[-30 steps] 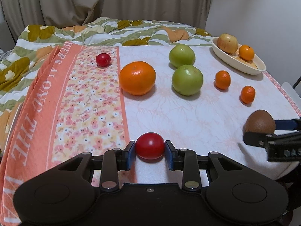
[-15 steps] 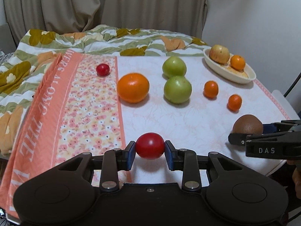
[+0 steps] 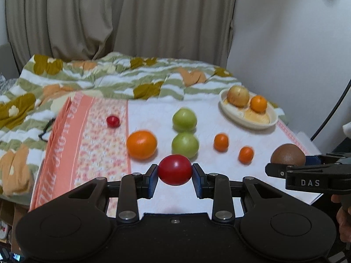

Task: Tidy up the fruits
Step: 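Carry the tomato and kiwi to the white bowl and lower them in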

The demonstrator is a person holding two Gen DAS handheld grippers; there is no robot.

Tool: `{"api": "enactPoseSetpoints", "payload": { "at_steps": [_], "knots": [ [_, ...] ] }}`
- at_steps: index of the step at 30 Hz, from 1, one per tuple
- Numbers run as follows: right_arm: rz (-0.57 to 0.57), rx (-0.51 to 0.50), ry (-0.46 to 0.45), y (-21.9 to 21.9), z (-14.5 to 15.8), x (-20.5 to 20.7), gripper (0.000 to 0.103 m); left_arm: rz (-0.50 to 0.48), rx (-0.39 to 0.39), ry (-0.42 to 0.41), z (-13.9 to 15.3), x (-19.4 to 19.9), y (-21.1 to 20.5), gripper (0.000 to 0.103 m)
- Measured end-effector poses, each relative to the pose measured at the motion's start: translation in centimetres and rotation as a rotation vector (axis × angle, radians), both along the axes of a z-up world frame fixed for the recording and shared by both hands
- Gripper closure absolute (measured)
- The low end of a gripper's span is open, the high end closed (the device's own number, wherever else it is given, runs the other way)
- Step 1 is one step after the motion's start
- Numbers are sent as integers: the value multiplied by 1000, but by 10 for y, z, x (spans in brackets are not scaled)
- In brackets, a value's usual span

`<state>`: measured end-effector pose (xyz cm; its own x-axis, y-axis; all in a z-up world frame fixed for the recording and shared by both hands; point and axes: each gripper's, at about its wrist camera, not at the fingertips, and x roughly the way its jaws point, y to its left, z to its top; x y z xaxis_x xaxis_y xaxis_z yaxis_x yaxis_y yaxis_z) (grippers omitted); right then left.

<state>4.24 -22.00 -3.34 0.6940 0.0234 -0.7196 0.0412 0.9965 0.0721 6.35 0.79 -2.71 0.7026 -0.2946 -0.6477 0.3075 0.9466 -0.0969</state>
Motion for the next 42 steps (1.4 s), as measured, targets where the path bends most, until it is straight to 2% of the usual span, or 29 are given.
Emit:
{"api": "enactPoseSetpoints", "payload": {
  "at_steps": [9, 17, 23, 28, 35, 42],
  "knots": [
    [-14, -6, -63, -58, 36, 1, 23, 19, -16, -74, 33, -1, -39, 67],
    [72, 18, -93, -125, 48, 27, 23, 101, -44, -131, 53, -4, -103, 67],
    [140, 11, -108, -172, 52, 58, 23, 144, -61, -127, 54, 13, -156, 67],
    [172, -7, -98, -202, 47, 84, 23, 125, -63, -111, 53, 35, -190, 66],
    [157, -5, -74, -226, 29, 119, 23, 102, -40, -94, 43, 85, -216, 66],
    [133, 4, -46, -233, 16, 148, 23, 36, 30, -35, 16, 145, -234, 66]
  ]
}}
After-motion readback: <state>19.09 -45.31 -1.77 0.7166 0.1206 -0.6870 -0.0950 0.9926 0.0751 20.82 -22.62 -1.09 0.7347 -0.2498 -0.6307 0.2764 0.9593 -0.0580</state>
